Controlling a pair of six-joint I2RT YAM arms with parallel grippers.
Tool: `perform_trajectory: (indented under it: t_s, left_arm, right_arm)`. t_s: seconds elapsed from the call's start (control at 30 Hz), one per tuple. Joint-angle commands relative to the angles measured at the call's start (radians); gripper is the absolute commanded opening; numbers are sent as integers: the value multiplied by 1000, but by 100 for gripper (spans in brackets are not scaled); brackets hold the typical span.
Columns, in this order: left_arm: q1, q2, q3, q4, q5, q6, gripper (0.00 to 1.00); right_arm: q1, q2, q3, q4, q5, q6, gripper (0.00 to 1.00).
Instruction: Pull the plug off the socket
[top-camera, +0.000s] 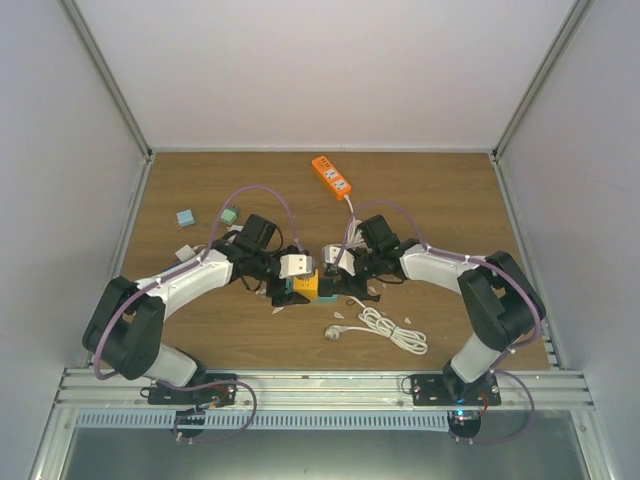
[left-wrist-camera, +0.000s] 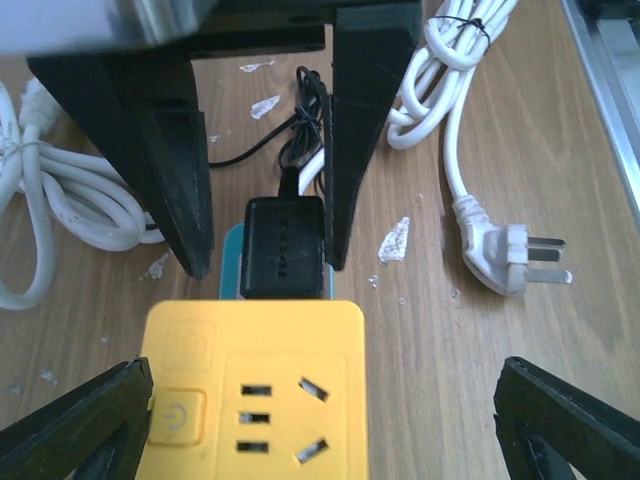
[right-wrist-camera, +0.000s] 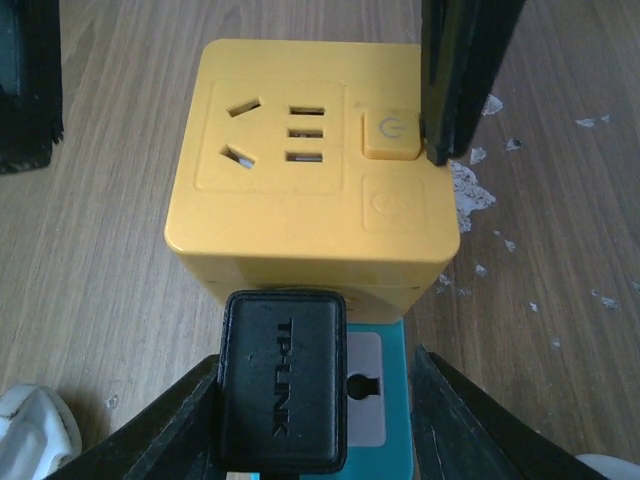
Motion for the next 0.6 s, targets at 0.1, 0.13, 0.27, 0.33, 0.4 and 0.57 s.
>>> perform_trajectory:
  t_s: [0.1,0.13,0.27,0.33,0.4,0.57]
  left_arm:
    - [-30,32,-19,60,-36,12,82]
    - [-30,32,-23,59,-38,13,79]
    - [-31,29,-43,58,-52,24,70]
    - [-31,29,-53,58,-57,32,66]
    - [-34,30,-62,58,-62,37,63]
    - [-46,45,-77,58,-87,44,58]
  right_arm:
    - [12,26,27,-7,34,11,42]
    - [12,23,26,-4,31,13,40]
    - [12,9,12,16,-7,24,33]
    - [12,7,12,21,-20,32,31]
    - [12,3,14,23,-25,36,28]
    - [12,-25,2,48,-35,44,18]
